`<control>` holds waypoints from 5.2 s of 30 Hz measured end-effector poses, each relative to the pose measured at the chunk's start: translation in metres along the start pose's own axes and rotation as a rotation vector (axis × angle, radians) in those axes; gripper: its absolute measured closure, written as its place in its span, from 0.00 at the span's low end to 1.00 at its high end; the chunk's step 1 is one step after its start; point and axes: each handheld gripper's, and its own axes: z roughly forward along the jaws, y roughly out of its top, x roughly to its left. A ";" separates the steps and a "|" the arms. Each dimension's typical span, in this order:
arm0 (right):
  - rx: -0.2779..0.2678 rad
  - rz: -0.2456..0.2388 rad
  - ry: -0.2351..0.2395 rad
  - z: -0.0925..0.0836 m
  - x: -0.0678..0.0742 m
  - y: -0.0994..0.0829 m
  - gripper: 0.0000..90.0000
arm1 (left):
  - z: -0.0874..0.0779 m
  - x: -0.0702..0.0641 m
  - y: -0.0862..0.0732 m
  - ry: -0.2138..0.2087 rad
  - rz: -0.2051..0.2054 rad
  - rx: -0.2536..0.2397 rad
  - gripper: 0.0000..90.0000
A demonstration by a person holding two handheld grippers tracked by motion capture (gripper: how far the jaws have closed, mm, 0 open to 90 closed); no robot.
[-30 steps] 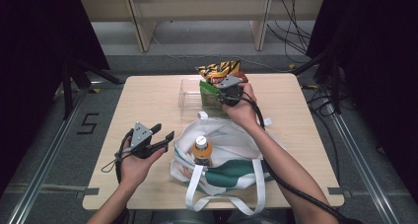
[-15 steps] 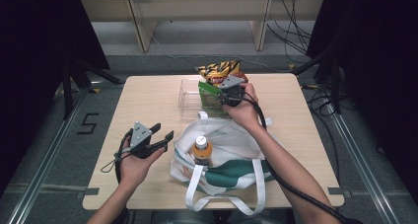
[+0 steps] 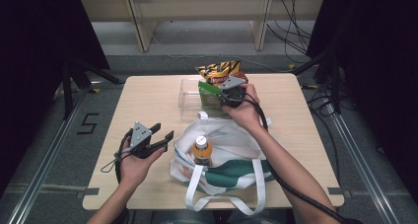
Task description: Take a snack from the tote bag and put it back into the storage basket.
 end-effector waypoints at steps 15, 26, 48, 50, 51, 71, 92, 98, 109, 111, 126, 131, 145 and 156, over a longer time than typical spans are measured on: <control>-0.025 0.062 0.018 -0.008 -0.001 -0.002 0.62 | 0.000 -0.001 0.000 0.004 -0.001 -0.003 0.47; -0.031 0.075 0.052 -0.017 0.002 -0.001 0.57 | 0.000 -0.001 0.000 0.003 0.000 -0.010 0.47; -0.050 0.160 0.094 -0.045 -0.002 -0.012 0.52 | -0.003 -0.001 0.003 0.010 -0.001 -0.023 0.47; -0.037 0.164 0.101 -0.048 -0.003 -0.013 0.52 | -0.003 -0.001 0.003 0.011 0.000 -0.023 0.47; -0.036 0.162 0.104 -0.049 -0.003 -0.014 0.52 | -0.004 -0.001 0.003 0.011 0.000 -0.024 0.47; -0.072 0.226 0.100 -0.090 -0.014 -0.039 0.51 | -0.005 -0.002 0.005 0.011 -0.004 -0.033 0.47; -0.063 0.284 0.063 -0.137 -0.026 -0.086 0.51 | -0.004 -0.001 0.003 0.016 -0.018 -0.038 0.47; -0.062 0.296 0.042 -0.151 -0.032 -0.098 0.51 | -0.006 -0.001 0.004 0.017 -0.018 -0.046 0.47; -0.068 0.331 0.000 -0.166 -0.034 -0.113 0.51 | -0.007 -0.002 0.007 0.011 -0.020 -0.060 0.47; -0.083 0.311 -0.009 -0.167 -0.038 -0.116 0.51 | -0.008 -0.002 0.008 0.012 -0.024 -0.067 0.46; -0.117 0.329 -0.063 -0.186 -0.044 -0.142 0.51 | -0.012 -0.019 0.021 -0.060 -0.011 -0.090 0.44; -0.111 0.344 -0.063 -0.186 -0.044 -0.145 0.51 | -0.015 -0.024 0.026 -0.086 -0.019 -0.100 0.43; -0.088 0.408 -0.063 -0.184 -0.043 -0.151 0.50 | -0.019 -0.043 0.035 -0.154 -0.001 -0.117 0.44; -0.088 0.402 -0.078 -0.183 -0.046 -0.150 0.50 | -0.014 -0.055 0.035 -0.202 0.000 -0.108 0.43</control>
